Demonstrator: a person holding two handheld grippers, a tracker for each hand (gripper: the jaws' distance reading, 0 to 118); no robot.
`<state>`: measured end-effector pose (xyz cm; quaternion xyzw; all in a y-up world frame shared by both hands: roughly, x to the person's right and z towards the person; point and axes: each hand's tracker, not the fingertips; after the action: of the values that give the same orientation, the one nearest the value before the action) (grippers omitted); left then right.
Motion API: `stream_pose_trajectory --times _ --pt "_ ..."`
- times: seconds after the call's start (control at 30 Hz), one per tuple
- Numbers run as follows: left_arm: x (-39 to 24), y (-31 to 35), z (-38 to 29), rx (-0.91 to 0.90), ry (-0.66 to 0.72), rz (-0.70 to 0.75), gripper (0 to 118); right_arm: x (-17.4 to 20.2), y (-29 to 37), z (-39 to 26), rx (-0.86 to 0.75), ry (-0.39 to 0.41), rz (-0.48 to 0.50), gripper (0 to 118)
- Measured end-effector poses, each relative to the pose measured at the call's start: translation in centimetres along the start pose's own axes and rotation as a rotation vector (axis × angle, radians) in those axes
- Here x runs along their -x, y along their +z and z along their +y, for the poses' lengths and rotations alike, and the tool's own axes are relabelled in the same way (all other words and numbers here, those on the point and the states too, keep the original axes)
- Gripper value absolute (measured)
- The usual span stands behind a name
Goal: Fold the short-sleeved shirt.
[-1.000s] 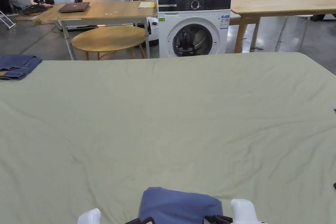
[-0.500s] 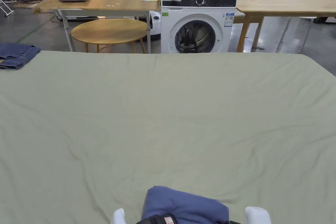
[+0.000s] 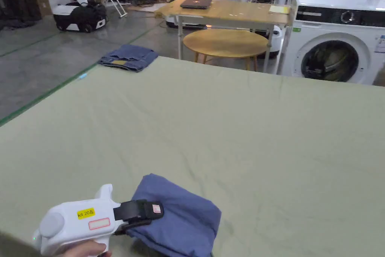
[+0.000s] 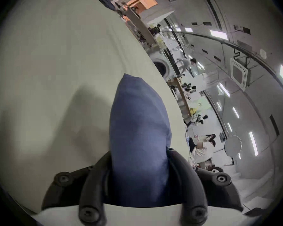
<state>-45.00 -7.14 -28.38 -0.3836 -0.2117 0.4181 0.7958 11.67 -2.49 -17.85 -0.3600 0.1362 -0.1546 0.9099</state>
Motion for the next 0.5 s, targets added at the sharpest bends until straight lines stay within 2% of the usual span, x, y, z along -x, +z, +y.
stream_pose_trajectory --times 0.1,0.17,0.33,0.37,0.4,0.43,0.47,0.5 --pt "3.2 4.9 5.0 -0.072 -0.074 0.134 31 1.4 -0.9 -0.2 0.009 -0.001 0.015 0" --pt "5.8 7.5 7.9 -0.112 -0.087 0.165 31 2.0 -1.3 -0.4 0.016 -0.001 0.018 0" --pt "8.4 10.9 10.2 -0.137 -0.06 0.249 31 2.9 -2.1 -0.3 0.049 0.024 -0.004 0" --pt "8.9 11.3 10.3 -0.15 -0.071 0.26 36 3.0 -2.0 -0.2 0.05 0.023 -0.008 0" --pt "8.6 11.6 9.9 -0.156 -0.061 0.255 51 3.0 -1.9 0.0 0.049 0.023 -0.007 0" --pt "8.6 12.3 9.9 -0.174 -0.063 0.265 81 3.1 -1.9 0.2 0.049 0.025 -0.005 0" --pt "8.5 13.3 10.0 -0.213 -0.064 0.267 97 3.2 -1.7 0.3 0.046 0.029 -0.009 0" --pt "8.5 14.4 10.1 -0.25 -0.057 0.257 101 3.2 -1.6 0.5 0.042 0.036 -0.011 0"
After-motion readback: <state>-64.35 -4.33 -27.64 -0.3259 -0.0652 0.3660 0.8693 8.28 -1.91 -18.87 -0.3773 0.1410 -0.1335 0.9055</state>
